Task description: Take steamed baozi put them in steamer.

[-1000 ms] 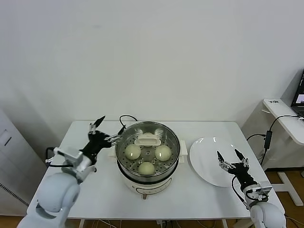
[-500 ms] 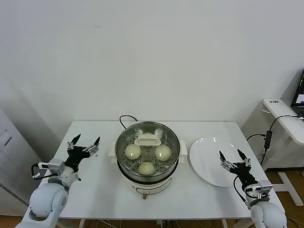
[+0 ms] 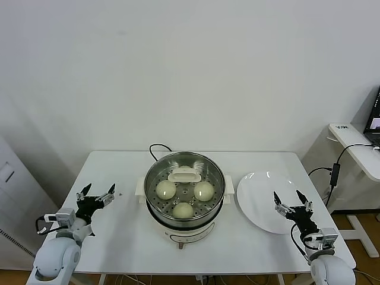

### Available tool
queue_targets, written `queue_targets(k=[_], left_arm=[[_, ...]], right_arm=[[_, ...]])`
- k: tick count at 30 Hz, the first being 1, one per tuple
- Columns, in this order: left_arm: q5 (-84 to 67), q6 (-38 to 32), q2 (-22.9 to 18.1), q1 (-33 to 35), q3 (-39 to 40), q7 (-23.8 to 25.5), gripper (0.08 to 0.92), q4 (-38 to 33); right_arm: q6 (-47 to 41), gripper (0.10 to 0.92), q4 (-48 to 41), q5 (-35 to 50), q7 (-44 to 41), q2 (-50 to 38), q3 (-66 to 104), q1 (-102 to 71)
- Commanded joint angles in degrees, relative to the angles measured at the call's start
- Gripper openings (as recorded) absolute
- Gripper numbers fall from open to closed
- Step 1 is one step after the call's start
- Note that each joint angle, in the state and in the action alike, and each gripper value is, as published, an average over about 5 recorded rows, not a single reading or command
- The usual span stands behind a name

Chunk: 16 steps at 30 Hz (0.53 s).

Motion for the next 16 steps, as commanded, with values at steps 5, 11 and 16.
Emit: queue_targets(k=[5, 11, 16], left_arm=[[-0.83, 0.36, -0.6, 0.43, -0.89, -0.05, 0.823, 1.07], [-0.69, 0.42, -0.9, 0.68, -0.86, -0.01, 0.823, 0.75], [-0.68, 0.58, -1.22, 0.77, -0.84, -0.01, 0.823, 0.55]], right_arm=[[-1.18, 0.823, 0.62, -2.08, 1.16, 0.09, 0.39, -0.61], [-1.26, 0.823, 0.61, -2.51, 0.99, 0.07, 0.46, -1.21], [-1.04, 0.823, 0.49, -2.52, 0.93, 0.11, 0.63, -1.38]])
